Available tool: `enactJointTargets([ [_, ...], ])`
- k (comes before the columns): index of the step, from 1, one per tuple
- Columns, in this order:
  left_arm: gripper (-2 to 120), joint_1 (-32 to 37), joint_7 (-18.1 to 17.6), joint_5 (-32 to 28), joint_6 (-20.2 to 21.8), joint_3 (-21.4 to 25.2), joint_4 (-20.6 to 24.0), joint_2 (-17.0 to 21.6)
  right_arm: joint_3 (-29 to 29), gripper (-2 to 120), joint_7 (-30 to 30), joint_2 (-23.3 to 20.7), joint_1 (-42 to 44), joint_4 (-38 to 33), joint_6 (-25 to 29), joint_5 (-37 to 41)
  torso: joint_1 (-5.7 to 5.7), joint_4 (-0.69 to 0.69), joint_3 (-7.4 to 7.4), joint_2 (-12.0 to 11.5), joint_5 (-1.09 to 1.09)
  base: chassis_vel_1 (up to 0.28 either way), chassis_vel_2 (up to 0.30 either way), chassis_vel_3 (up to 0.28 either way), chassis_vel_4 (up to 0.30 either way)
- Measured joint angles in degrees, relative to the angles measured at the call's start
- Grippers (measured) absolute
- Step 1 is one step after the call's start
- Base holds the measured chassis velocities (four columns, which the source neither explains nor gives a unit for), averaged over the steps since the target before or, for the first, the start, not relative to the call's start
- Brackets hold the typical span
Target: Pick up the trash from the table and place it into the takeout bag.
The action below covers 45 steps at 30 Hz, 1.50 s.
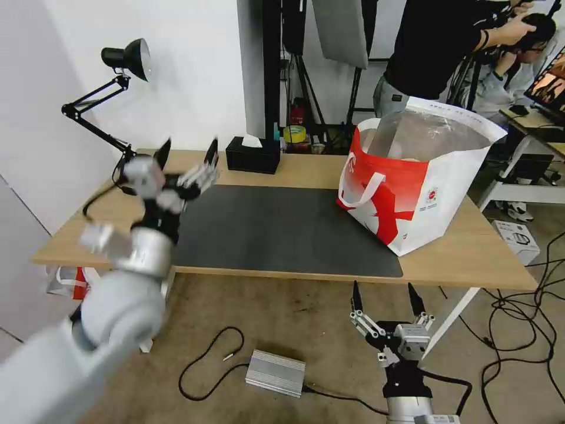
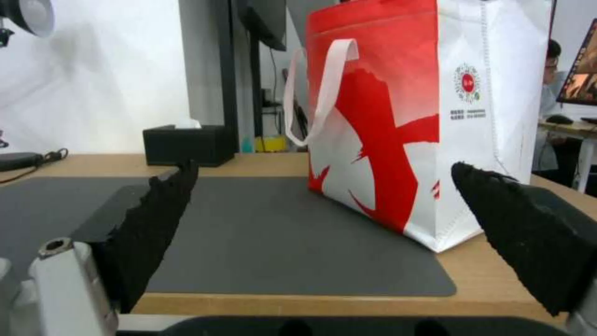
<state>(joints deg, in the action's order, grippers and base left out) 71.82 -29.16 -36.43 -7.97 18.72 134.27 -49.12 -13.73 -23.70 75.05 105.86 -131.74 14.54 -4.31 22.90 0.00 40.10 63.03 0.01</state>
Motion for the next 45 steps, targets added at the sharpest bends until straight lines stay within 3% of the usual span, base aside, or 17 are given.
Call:
enactJointTargets([
  [4,100,10.16,1.66,9.96,-2.03,3.41,0.79,-6.71,0.0,100,0.0,0.0,0.0,0.0,0.0,0.0,0.0,-0.01,0.0,0.0,-0.01,0.0,0.0,0.0,0.0],
  [5,100,10.16,1.66,9.96,-2.03,3.41,0.79,-6.71,0.0,100,0.0,0.0,0.0,0.0,0.0,0.0,0.0,-0.01,0.0,0.0,-0.01,0.0,0.0,0.0,0.0],
  [9,100,18.1,3.15,20.76,-7.41,4.27,-1.41,-13.19,0.0,100,0.0,0.0,0.0,0.0,0.0,0.0,0.01,0.0,0.0,0.0,-0.01,0.0,0.0,0.0,0.0],
  [13,100,21.91,3.27,25.36,-10.25,4.55,-2.36,-15.93,0.0,100,0.0,0.0,0.0,0.0,0.0,0.0,0.01,0.0,0.0,0.0,-0.02,0.0,0.0,0.0,0.0],
  [20,100,24.06,3.2,29.04,-13.33,5.36,-3.01,-17.51,0.0,100,0.0,0.0,0.0,0.0,0.0,0.0,0.01,-0.01,0.0,0.0,-0.02,0.0,0.0,0.0,0.0],
  [28,100,28.42,3.08,36.65,-20.45,3.66,-6.95,-20.87,0.0,100,0.0,0.0,0.0,0.0,0.0,0.0,0.01,0.0,0.0,0.0,-0.01,0.0,0.0,0.0,0.0],
  [45,100,30.12,2.2,42.12,-23.36,1.01,-13.66,-24.2,0.0,100,0.0,0.0,0.0,0.0,0.0,0.0,0.02,0.0,0.01,-0.01,-0.01,0.0,0.0,0.0,0.0],
])
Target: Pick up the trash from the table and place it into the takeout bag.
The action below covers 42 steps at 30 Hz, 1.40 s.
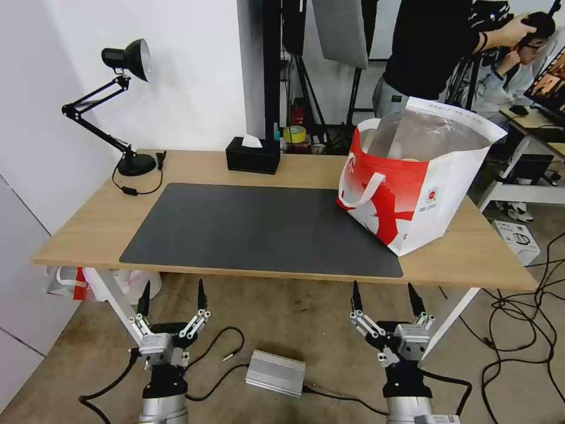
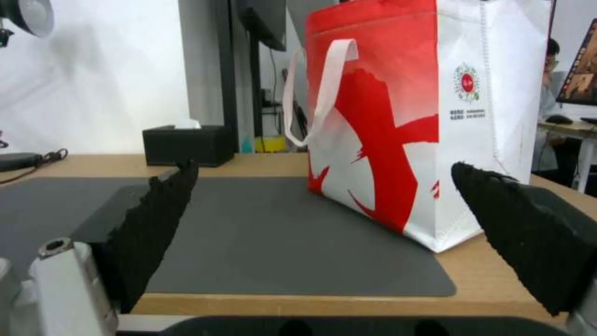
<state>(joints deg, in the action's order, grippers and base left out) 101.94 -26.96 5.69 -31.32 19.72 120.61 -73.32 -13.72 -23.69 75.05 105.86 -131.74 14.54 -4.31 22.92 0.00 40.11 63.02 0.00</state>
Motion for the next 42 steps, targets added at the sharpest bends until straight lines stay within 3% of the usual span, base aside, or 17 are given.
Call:
enactJointTargets([
  [42,100,0.05,-0.25,-0.21,0.17,-0.5,-0.21,0.6,0.0,100,0.0,0.0,0.0,0.0,0.0,0.0,0.0,0.0,0.0,0.0,0.0,0.0,0.0,0.0,0.0],
])
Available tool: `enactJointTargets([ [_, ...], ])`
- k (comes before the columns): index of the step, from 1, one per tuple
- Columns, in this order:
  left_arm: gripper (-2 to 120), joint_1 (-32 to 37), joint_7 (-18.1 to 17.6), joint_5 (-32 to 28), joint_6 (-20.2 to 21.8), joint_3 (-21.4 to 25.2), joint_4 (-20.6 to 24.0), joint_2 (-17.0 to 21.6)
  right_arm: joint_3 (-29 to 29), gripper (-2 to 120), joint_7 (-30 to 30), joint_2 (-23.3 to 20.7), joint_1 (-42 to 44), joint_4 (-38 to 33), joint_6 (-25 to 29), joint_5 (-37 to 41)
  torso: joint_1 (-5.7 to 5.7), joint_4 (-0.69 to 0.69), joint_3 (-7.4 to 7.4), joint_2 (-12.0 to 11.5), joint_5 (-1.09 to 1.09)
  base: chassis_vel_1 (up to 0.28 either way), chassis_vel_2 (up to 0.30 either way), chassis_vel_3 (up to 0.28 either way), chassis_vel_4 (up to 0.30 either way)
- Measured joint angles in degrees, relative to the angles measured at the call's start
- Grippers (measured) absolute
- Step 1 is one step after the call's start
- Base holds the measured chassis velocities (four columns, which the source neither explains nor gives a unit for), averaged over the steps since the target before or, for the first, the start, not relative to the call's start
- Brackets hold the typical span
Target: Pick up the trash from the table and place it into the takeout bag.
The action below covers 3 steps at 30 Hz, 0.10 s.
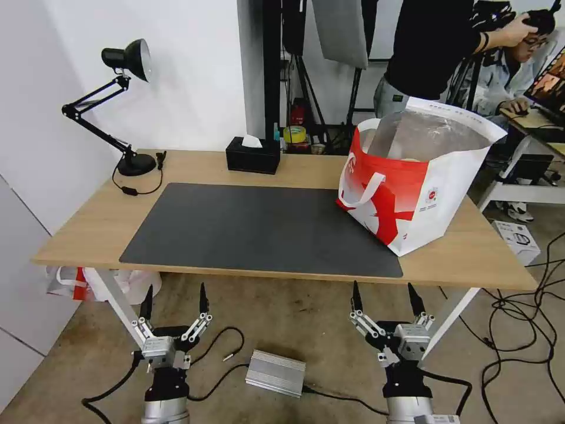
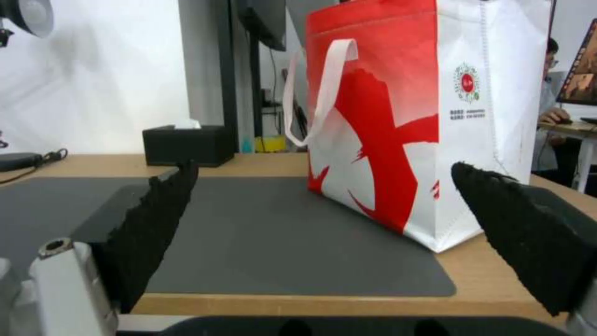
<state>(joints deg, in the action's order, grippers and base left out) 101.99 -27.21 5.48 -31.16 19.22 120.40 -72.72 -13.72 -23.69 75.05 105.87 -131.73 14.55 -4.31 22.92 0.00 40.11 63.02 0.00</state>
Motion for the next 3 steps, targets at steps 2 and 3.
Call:
enactJointTargets([
  [2,100,0.0,0.0,0.0,0.0,0.0,0.0,0.0,0.0,100,0.0,0.0,0.0,-0.01,0.0,0.0,0.0,0.0,0.0,0.0,0.0,0.0,0.0,0.0,0.0],
  [3,100,0.0,0.01,-0.01,0.01,0.0,0.01,0.0,0.0,100,0.0,0.0,0.0,0.0,0.0,0.0,0.0,0.0,0.0,0.0,0.0,0.0,0.0,0.0,0.0],
])
